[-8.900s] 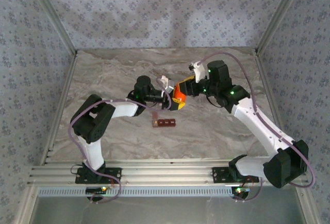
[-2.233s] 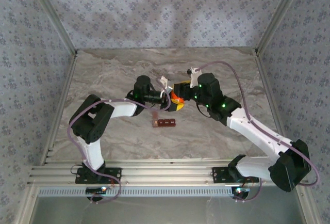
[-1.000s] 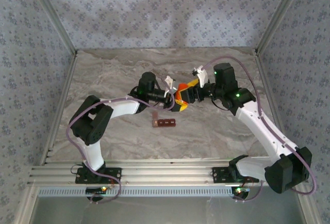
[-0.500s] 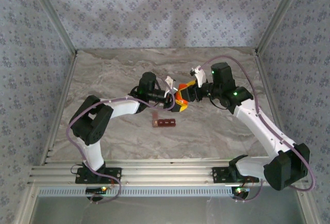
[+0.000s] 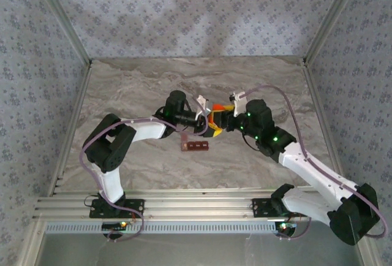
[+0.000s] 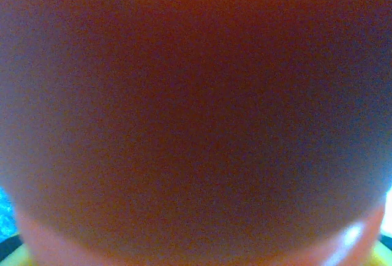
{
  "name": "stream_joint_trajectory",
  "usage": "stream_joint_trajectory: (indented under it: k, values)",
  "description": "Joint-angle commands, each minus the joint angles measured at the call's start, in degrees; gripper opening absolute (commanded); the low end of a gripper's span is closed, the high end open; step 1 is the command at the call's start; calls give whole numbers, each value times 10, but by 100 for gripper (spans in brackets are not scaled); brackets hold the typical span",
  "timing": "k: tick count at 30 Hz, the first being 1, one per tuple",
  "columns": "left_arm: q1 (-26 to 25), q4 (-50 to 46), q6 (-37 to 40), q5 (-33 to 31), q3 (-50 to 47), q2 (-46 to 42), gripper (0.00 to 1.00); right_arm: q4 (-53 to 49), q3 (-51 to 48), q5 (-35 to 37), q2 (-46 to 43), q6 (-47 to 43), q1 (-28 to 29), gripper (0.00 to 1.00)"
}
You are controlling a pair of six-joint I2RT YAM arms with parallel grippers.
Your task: Sort the pills into containers
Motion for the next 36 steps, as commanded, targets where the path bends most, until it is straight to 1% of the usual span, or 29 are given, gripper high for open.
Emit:
stream_joint_trajectory:
  k: [1,4,6,7,9,11,13,14,17,19,21,24,26,31,36]
  values:
    - [8,76,-6,4,11,-36,0,-20,-13,105,10,55,18,36]
    - [8,78,-8,5,13,-32,0,-36,11,96,20,49,16,38]
    - [8,78,-8,6,14,-31,0,-57,35,76,24,32,8,40]
    - [8,77,-8,6,14,-30,0,-71,51,56,25,20,-1,43]
    - [8,76,-9,7,16,-28,0,-89,79,-1,21,4,-29,53]
    - [9,76,-10,10,18,-25,0,-112,104,-77,13,-21,-65,66]
    - [10,72,-11,14,20,-24,0,-120,111,-146,-8,-45,-95,75]
    - [10,72,-10,16,19,-25,0,-128,111,-185,-17,-58,-110,78]
    - [11,71,-9,19,16,-30,0,-145,116,-271,-28,-95,-153,79]
    - [11,68,-7,22,16,-30,0,-145,120,-304,-18,-110,-172,80]
    - [12,62,-7,28,19,-31,0,-150,134,-334,7,-124,-183,80]
    - [11,55,-4,33,20,-31,0,-163,162,-367,51,-144,-183,80]
    - [10,51,-2,35,22,-31,0,-178,182,-371,73,-158,-176,80]
    - [9,45,0,38,27,-28,0,-200,207,-353,105,-187,-153,80]
    - [8,40,2,38,29,-28,0,-200,215,-341,121,-192,-139,78]
